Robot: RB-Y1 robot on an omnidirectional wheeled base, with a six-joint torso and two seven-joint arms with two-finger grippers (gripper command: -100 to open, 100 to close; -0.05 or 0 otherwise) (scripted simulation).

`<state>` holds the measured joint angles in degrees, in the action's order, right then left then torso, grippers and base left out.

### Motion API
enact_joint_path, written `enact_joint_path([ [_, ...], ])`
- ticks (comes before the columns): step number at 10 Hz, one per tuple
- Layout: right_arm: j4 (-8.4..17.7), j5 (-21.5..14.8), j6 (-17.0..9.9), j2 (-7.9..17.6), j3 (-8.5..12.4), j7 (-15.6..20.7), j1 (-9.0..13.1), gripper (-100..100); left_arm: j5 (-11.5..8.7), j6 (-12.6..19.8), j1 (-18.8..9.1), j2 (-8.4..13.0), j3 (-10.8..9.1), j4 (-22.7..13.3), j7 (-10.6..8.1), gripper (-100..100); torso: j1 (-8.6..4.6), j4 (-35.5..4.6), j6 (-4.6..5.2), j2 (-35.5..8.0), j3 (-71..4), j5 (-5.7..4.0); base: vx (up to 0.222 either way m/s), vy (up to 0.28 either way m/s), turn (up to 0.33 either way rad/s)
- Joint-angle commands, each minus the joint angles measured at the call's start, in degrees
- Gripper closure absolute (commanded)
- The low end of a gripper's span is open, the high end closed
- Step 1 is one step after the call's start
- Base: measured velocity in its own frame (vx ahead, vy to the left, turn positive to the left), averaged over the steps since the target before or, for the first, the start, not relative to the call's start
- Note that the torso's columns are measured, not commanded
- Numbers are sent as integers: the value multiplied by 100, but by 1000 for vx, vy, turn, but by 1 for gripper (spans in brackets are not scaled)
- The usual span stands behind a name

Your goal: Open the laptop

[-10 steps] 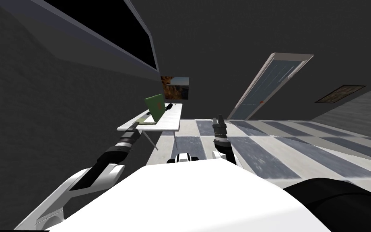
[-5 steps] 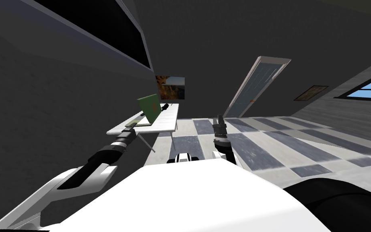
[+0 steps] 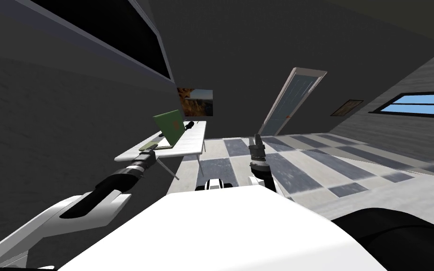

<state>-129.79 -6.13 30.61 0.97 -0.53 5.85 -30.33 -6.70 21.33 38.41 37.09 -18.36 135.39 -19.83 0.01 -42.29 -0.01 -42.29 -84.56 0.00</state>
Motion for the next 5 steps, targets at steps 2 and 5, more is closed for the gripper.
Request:
enact_joint_path([
  [2, 0, 0, 0, 0, 0, 0, 1, 0, -107, 532, 74, 387, -189, 39, -153, -100, -5, 0, 3, 1, -1, -2, -3, -27, -131],
  [5, 0, 0, 0, 0, 0, 0, 0, 0, -205, 985, 147, 736, -361, 66, -290, -100, 3, 0, 0, 0, 0, 1, -1, -19, -88],
])
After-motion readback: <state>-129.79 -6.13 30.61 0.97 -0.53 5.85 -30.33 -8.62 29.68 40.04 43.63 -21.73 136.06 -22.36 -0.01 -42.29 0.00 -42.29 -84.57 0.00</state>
